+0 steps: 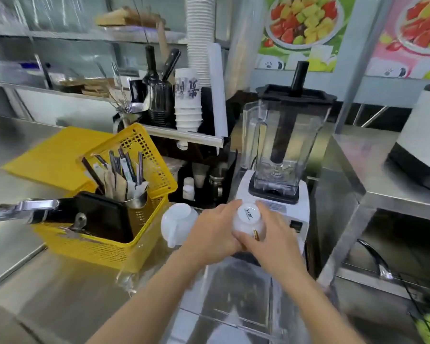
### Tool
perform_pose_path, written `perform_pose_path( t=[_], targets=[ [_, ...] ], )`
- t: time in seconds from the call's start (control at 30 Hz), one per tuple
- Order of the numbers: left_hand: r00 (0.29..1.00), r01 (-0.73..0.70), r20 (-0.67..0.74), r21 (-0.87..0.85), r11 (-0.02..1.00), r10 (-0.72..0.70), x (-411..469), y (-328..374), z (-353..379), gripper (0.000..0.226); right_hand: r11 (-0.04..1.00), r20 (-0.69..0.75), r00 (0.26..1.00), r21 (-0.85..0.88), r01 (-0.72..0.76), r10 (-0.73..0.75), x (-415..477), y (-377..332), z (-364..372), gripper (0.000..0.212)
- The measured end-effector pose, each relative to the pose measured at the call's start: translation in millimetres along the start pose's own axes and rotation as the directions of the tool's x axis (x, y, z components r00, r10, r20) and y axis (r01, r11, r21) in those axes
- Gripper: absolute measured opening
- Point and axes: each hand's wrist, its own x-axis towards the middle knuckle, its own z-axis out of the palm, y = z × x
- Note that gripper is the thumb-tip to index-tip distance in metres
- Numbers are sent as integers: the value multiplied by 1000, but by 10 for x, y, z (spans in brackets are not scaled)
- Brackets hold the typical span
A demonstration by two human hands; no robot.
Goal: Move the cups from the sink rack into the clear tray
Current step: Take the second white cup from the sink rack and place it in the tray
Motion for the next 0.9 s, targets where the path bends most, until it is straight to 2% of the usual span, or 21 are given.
perform_pose_path(
  t=[0.07, 0.23, 0.33, 0.47, 0.67, 0.73, 0.8, 0.9],
  targets=[
    [1000, 4, 25, 41, 999, -5, 5, -168, 33, 64, 1000, 9, 1000, -2, -22, 22, 27, -18, 147, 65],
    [995, -4, 97, 22, 1000, 2, 6, -362, 98, 56, 994, 40, 993, -1, -109, 109, 71, 43, 398, 58],
    [987, -37, 158, 36, 999, 31, -18, -412, 158, 67, 992, 47, 991, -11, -128, 128, 91, 126, 470, 54],
    [974, -22, 227, 34, 999, 14, -9, -442, 192, 80, 987, 59, 986, -48, -154, 157, 110, 185, 501, 59],
    [960, -52, 277, 76, 996, 29, -11, -333, 76, 65, 980, 103, 984, -150, -129, 145, 102, 185, 508, 63],
    [941, -46, 338, 112, 993, 5, 23, -315, 41, 72, 977, 129, 978, -163, -141, 162, 109, 178, 495, 66],
    [889, -4, 454, 145, 989, -63, 79, -291, -19, 86, 975, 159, 971, -165, -150, 176, 119, 159, 469, 69],
    [837, -27, 538, 224, 974, -101, 144, -196, -144, 105, 980, 267, 947, -137, -146, 178, 162, 131, 361, 87]
  ],
)
